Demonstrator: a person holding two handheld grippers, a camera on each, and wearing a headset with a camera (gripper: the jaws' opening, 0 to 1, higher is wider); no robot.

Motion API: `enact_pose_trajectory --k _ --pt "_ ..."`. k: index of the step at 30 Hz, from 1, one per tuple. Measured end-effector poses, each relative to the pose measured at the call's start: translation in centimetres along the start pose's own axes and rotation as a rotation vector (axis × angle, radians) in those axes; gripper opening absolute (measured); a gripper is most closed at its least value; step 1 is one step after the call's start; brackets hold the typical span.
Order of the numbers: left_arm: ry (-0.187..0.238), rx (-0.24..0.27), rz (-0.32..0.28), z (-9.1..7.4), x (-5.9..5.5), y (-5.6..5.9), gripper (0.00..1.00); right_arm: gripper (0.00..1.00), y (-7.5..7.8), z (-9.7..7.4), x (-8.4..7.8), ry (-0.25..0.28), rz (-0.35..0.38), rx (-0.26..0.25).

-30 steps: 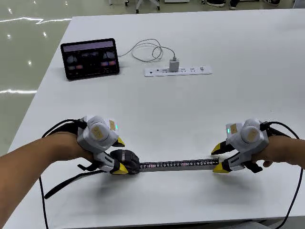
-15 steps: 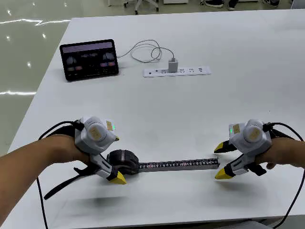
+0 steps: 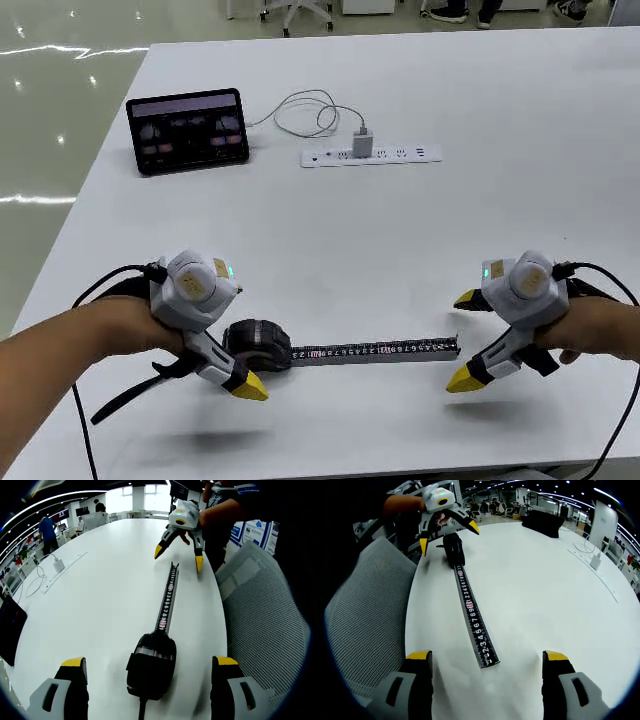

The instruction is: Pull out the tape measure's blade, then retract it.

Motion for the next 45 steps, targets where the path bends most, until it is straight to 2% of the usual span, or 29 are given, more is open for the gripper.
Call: enact_pose_trajectory --k 4,7,13,17,18,19,20,22,24,25,27,29,32,37,38,42,43,45 --pt "0.016 0.014 -0.028 -0.2 -0.2 -0.2 1.0 1.0 0.3 0.0 -0.1 0.001 0.03 -0.034" --pt "0.034 0.016 -0.046 -0.2 -0.3 0.0 1.0 1.0 0.3 -0.2 -0.3 0.001 0.04 -0.037" --pt "0.042 0.03 -0.079 -0.3 -0.6 0.0 1.0 1.0 0.2 -0.3 -0.4 -0.002 0.033 -0.055" --pt "0.082 0.07 -0.133 -0.4 -0.9 -0.2 1.0 1.0 0.5 -0.6 -0.5 0.032 0.034 -0.082" --pt "0.105 0.081 -0.145 -0.5 -0.9 -0.2 1.0 1.0 0.6 -0.7 -0.3 0.052 0.042 -0.099" --pt "0.122 0.099 -0.145 -0.6 -0.9 -0.2 1.0 1.0 0.7 -0.8 -0.3 0.058 0.053 -0.109" --pt "0.153 0.146 -0.123 -0.9 -0.8 -0.5 1.0 1.0 0.7 -1.1 -0.1 0.079 0.062 -0.123" --pt "0.181 0.173 -0.155 -1.0 -1.1 -0.6 1.0 1.0 0.6 -1.4 -0.1 0.099 0.073 -0.151" --pt "0.196 0.201 -0.163 -1.2 -1.2 -0.7 1.0 1.0 0.6 -1.5 -0.1 0.118 0.086 -0.176" --pt "0.214 0.21 -0.201 -1.3 -1.4 -0.6 1.0 1.0 1.0 -1.7 -0.5 0.128 0.108 -0.193" --pt "0.243 0.187 -0.269 -1.4 -1.5 -0.3 1.0 1.0 0.9 -1.8 -0.8 0.148 0.136 -0.22" --pt "0.25 0.219 -0.263 -1.6 -1.8 -0.3 1.0 1.0 0.7 -2.0 -1.2 0.168 0.156 -0.245" --pt "0.267 0.23 -0.294 -1.7 -2.4 0.2 1.0 1.0 0.0 -2.4 -1.7 0.189 0.178 -0.27" --pt "0.282 0.255 -0.321 -1.9 -3.3 0.1 1.0 1.0 -0.7 -2.8 -2.4 0.206 0.203 -0.287" --pt "0.294 0.255 -0.345 -2.0 -3.3 0.2 1.0 1.0 -0.9 -3.0 -2.5 0.212 0.21 -0.296" --pt "0.298 0.285 -0.341 -2.4 -3.6 0.8 1.0 1.0 -1.3 -3.5 -2.6 0.235 0.23 -0.318" --pt "0.31 0.295 -0.342 -2.4 -3.6 0.9 1.0 1.0 -1.4 -3.6 -2.5 0.248 0.238 -0.326" --pt "0.321 0.316 -0.366 -2.5 -4.1 1.2 1.0 1.0 -1.8 -3.9 -2.7 0.258 0.251 -0.332"
Point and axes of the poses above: the centre of the closed fingertips' face, and the gripper's own axes: z roughly forward along the fingers, y roughly to its right, x roughly out of its top, the point moved 8 cm from there along -z, roughly backward along the fingers, and after that the axes turned 5 degrees about -x, right-handed, at the moved point
